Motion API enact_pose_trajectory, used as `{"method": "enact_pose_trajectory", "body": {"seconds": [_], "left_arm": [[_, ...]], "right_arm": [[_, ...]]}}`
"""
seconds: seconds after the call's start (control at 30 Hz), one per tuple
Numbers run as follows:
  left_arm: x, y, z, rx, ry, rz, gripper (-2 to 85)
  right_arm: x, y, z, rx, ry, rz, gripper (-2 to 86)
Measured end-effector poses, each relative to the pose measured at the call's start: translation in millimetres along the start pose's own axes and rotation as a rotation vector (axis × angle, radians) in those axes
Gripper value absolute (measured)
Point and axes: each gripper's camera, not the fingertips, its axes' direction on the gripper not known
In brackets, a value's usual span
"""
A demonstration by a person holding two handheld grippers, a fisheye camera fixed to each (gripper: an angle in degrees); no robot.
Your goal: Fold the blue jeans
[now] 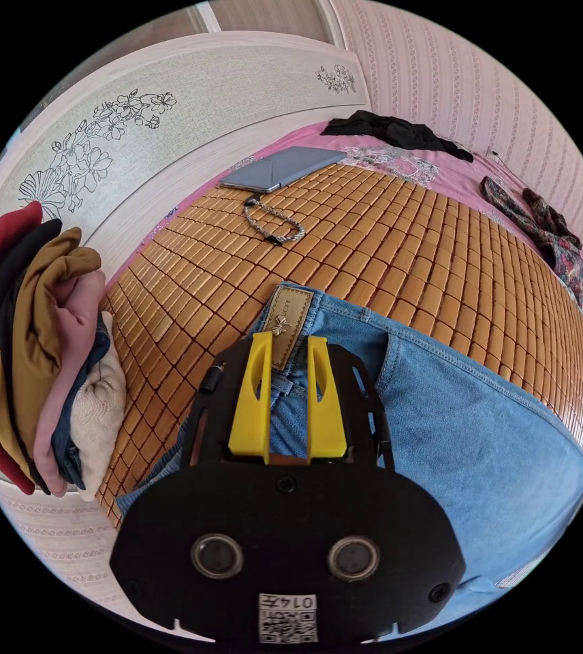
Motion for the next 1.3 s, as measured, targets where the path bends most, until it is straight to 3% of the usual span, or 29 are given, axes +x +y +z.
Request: {"method": "enact_pose_trajectory", "body": {"seconds": [0.1, 0.23, 0.3, 0.37, 0.47, 0.6, 0.7, 0.9, 1.17, 1.3], "left_arm": [[-10.0, -5.1, 2.2, -0.016, 0.052, -0.072, 7.9], [-50.6, 20.5, -19.8, 0.091, 0.409, -0.293, 6.7], [-55.7, 40.7, -42.4, 0.141, 0.526, -0.226, 5.9], [-45.2, 84.6, -80.5, 0.147, 0.573, 0.016, 4.8], [-18.0, 171.5, -118.8, 0.055, 0.603, 0.334, 4.2], [18.6, 283.6, -145.2, -0.085, 0.700, 0.483, 4.7], [64.4, 352.5, -151.7, -0.231, 0.842, 0.525, 5.1], [161.1, 415.7, -168.0, -0.247, 0.783, 0.830, 5.8], [170.2, 413.0, -176.2, -0.189, 0.805, 0.790, 6.8], [182.5, 417.8, -177.0, -0.180, 0.800, 0.831, 7.1]], "right_arm": [[1.7, -4.9, -1.8, -0.007, 0.006, 0.016, 3.4], [32.0, 17.7, -43.4, 0.109, -0.099, 0.116, 4.7], [52.4, 61.7, -92.1, 0.200, -0.186, 0.139, 5.5], [57.8, 109.0, -127.7, 0.214, -0.195, 0.050, 5.9], [67.6, 195.3, -166.0, 0.092, -0.142, -0.033, 6.7], [102.7, 285.6, -184.0, -0.056, -0.241, 0.114, 6.6], [116.4, 299.1, -183.6, -0.053, -0.314, 0.186, 4.6], [127.2, 280.3, -169.2, -0.115, -0.365, 0.153, 1.5], [151.7, 216.8, -176.1, -0.033, -0.326, 0.146, 2.4], [151.3, 238.0, -211.8, -0.007, -0.298, 0.115, 4.9]]}}
